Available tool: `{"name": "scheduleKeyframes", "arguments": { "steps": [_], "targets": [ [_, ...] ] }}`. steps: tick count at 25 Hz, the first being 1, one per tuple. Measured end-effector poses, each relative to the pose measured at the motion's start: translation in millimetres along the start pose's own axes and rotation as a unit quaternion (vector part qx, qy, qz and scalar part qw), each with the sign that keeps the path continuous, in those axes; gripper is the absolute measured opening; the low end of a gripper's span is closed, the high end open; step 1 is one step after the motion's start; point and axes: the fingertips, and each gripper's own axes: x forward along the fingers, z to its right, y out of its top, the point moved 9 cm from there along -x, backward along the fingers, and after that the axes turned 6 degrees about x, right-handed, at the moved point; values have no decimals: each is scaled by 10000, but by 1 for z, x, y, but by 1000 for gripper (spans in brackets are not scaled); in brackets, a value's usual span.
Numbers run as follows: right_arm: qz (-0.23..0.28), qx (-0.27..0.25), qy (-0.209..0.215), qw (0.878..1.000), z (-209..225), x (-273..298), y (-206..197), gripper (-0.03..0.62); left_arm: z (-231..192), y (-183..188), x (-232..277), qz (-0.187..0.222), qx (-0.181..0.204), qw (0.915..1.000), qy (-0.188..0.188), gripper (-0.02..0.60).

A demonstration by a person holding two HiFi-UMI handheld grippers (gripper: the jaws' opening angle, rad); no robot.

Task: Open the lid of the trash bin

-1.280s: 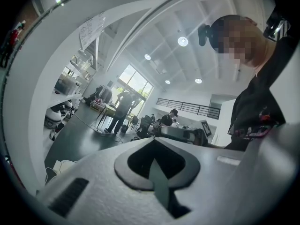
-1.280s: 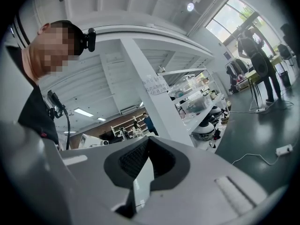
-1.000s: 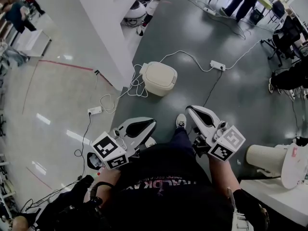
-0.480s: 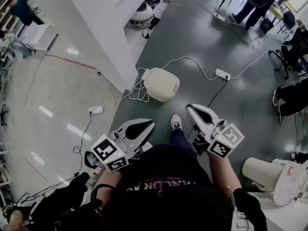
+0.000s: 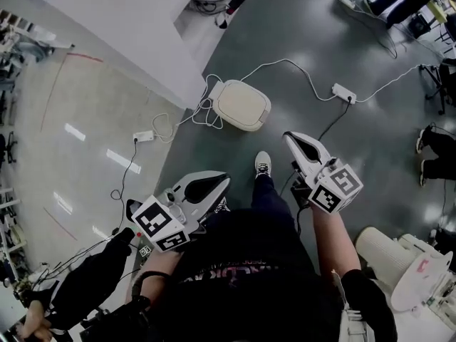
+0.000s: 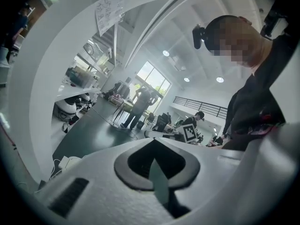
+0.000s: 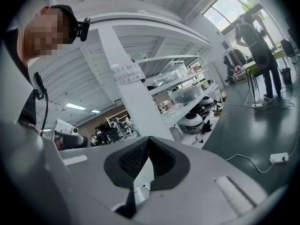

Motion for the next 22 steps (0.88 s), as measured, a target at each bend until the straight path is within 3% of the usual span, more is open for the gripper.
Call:
{"name": "scheduleKeyframes", "arguments": {
  "steps": [9, 13, 17, 22],
  "targets": [
    [-390, 350, -270, 9983, 121, 35, -22, 8, -36, 2, 71, -260, -267, 9993, 9, 2],
    [-806, 514, -214, 9952, 158, 50, -43, 9, -45, -9, 94, -484, -441, 9976, 222, 2],
    [-1207, 490, -243, 9912, 201, 70, -59, 9, -57, -18, 121, -886, -351, 9949, 320, 2],
    [-1702, 460, -347, 9837, 247, 94, -91, 59, -69, -31, 139, -1144, -568, 9905, 517, 2]
  ]
}}
